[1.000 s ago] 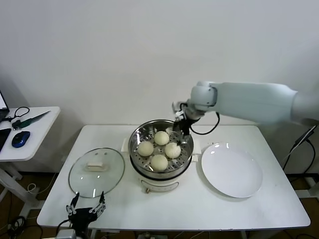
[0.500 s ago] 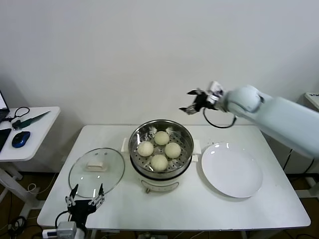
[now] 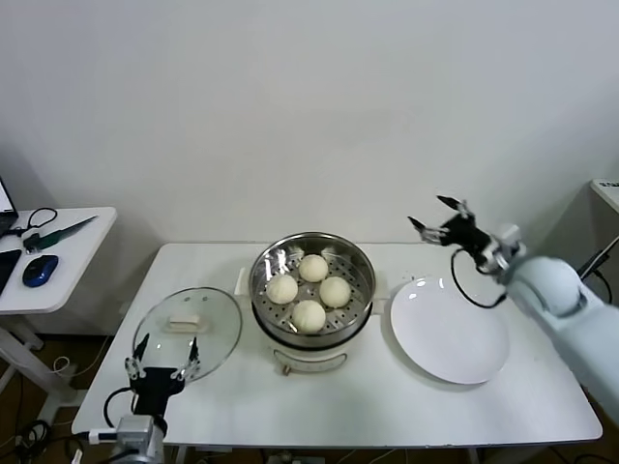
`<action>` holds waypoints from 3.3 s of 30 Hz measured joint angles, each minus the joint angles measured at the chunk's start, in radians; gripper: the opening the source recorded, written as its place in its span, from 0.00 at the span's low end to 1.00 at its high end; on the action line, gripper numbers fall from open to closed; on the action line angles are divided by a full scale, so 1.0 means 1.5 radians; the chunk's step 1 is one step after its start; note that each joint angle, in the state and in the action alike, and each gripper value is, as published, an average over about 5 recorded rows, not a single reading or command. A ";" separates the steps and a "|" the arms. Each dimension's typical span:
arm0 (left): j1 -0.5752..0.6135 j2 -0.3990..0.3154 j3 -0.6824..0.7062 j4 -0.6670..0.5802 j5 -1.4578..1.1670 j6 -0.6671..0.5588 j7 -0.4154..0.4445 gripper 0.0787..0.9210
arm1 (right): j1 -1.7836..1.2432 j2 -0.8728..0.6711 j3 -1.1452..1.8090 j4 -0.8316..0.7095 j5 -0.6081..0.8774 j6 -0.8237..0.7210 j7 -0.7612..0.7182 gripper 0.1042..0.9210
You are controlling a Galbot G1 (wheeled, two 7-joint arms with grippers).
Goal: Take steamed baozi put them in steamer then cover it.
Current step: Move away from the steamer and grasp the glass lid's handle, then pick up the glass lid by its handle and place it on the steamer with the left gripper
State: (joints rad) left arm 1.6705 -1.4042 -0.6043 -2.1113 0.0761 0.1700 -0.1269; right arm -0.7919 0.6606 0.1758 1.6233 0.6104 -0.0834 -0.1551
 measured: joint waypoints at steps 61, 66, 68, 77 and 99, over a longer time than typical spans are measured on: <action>-0.320 0.097 0.047 0.555 0.866 -0.100 -0.188 0.75 | -0.566 0.444 0.330 0.051 -0.216 0.278 0.018 0.88; -0.324 0.098 0.048 0.569 0.869 -0.102 -0.189 0.59 | -0.565 0.448 0.330 0.052 -0.220 0.278 0.018 0.88; -0.326 0.098 0.048 0.573 0.869 -0.104 -0.190 0.52 | -0.564 0.449 0.330 0.052 -0.221 0.278 0.018 0.88; -0.330 0.102 0.048 0.574 0.858 -0.110 -0.194 0.21 | -0.563 0.449 0.329 0.058 -0.224 0.276 0.018 0.88; -0.295 0.234 0.050 0.261 0.653 0.065 0.005 0.07 | -0.568 0.446 0.324 0.069 -0.236 0.273 0.023 0.88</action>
State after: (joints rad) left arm 1.2281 -1.0535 -0.5290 -1.7197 1.0560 0.2674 -0.1194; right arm -1.6437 1.3292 0.6623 1.7266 0.2571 0.3266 -0.1202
